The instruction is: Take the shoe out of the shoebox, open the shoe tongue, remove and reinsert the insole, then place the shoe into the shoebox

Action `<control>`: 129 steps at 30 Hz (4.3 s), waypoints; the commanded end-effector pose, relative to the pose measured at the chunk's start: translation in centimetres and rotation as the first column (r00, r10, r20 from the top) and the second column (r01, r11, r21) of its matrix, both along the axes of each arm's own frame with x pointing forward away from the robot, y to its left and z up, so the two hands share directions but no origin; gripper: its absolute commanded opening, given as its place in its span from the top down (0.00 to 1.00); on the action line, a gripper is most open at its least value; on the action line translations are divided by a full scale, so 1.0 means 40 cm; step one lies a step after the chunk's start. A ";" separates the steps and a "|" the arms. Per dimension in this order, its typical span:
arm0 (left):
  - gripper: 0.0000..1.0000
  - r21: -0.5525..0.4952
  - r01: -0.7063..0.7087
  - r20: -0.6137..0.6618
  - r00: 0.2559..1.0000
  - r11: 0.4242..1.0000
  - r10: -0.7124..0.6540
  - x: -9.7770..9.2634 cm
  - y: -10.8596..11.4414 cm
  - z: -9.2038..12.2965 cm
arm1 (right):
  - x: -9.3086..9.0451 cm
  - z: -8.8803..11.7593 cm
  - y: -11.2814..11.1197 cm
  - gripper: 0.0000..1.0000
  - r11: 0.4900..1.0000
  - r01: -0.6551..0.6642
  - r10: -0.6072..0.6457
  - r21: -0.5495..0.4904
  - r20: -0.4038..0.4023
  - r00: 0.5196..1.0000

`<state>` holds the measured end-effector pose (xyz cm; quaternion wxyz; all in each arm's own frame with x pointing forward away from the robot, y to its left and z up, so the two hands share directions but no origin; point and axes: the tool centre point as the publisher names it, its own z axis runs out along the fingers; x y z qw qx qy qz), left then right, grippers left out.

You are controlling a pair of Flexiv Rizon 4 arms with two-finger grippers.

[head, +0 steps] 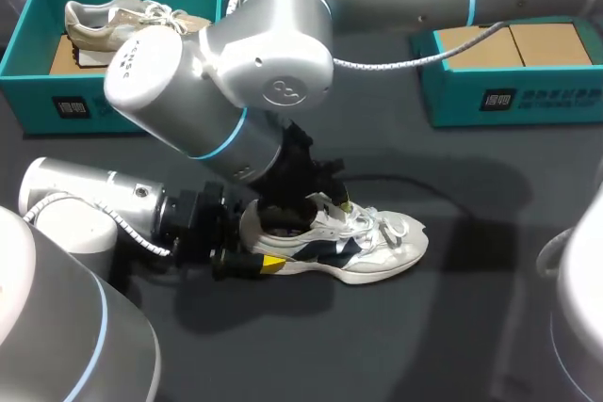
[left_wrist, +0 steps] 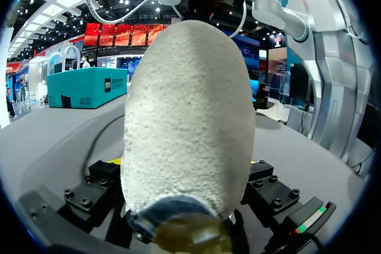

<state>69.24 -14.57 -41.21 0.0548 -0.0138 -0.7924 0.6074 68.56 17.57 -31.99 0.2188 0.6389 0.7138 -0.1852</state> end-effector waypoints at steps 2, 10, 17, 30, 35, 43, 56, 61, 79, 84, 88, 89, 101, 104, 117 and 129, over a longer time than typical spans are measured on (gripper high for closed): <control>1.00 0.000 -0.001 0.000 1.000 1.000 0.001 -0.004 -0.001 -0.003 | -0.009 0.002 -0.015 0.79 0.926 0.360 -0.376 0.115 0.200 0.905; 1.00 0.000 -0.001 0.000 1.000 1.000 0.001 -0.004 -0.001 -0.003 | -0.012 0.000 -0.036 0.86 0.890 0.422 -0.448 0.173 0.159 0.880; 1.00 0.000 -0.001 0.000 1.000 1.000 0.001 -0.004 -0.001 -0.003 | -0.015 0.001 -0.056 1.00 0.856 0.459 -0.495 0.237 0.120 0.861; 1.00 0.000 -0.001 0.000 1.000 1.000 0.001 -0.004 -0.001 -0.003 | -0.014 0.000 -0.084 1.00 0.827 0.447 -0.492 0.342 0.051 0.869; 1.00 0.000 -0.001 0.000 1.000 1.000 0.001 -0.004 -0.001 -0.003 | -0.014 0.000 -0.084 1.00 0.827 0.447 -0.492 0.342 0.051 0.869; 1.00 0.000 -0.001 0.000 1.000 1.000 0.001 -0.004 -0.001 -0.003 | -0.020 0.018 -0.131 1.00 0.813 0.434 -0.485 0.387 0.040 0.873; 1.00 0.000 -0.001 0.000 1.000 1.000 0.001 -0.004 -0.001 -0.003 | -0.003 -0.020 -0.202 1.00 0.822 0.382 -0.420 0.422 -0.004 0.908; 1.00 0.000 -0.001 0.000 1.000 1.000 0.001 -0.004 -0.001 -0.003 | 0.008 -0.040 -0.216 1.00 0.838 0.364 -0.397 0.407 -0.004 0.918; 1.00 0.000 -0.001 0.000 1.000 1.000 0.001 -0.004 -0.001 -0.003 | -0.002 -0.082 -0.263 0.52 0.867 0.382 -0.416 0.319 0.043 0.908; 1.00 0.000 -0.001 0.000 1.000 1.000 0.001 -0.004 -0.001 -0.003 | 0.006 -0.103 -0.279 0.51 0.866 0.393 -0.421 0.308 0.026 0.907; 1.00 0.000 -0.001 0.000 1.000 1.000 0.001 -0.004 -0.001 -0.003 | 0.004 -0.066 -0.278 0.51 0.877 0.378 -0.407 0.296 0.040 0.913; 1.00 0.000 -0.001 0.000 1.000 1.000 0.001 -0.004 -0.001 -0.003 | 0.002 -0.050 -0.278 0.51 0.880 0.367 -0.399 0.301 0.051 0.916; 1.00 0.000 -0.001 0.000 1.000 1.000 0.001 -0.004 -0.001 -0.003 | 0.009 0.168 -0.215 0.47 0.970 0.104 -0.129 0.219 0.101 0.986; 1.00 0.000 -0.001 0.000 1.000 1.000 0.001 -0.004 -0.001 -0.003 | 0.016 0.208 -0.178 0.50 0.982 -0.021 0.003 0.190 0.092 0.996; 1.00 0.000 -0.001 0.000 1.000 1.000 0.001 -0.004 -0.001 -0.003 | 0.032 0.266 -0.027 1.00 0.791 -0.566 0.582 0.232 0.001 0.813; 1.00 0.000 -0.001 0.000 1.000 1.000 0.001 -0.004 -0.001 -0.003 | -0.019 0.263 0.007 1.00 0.489 -0.816 0.833 0.307 0.112 0.541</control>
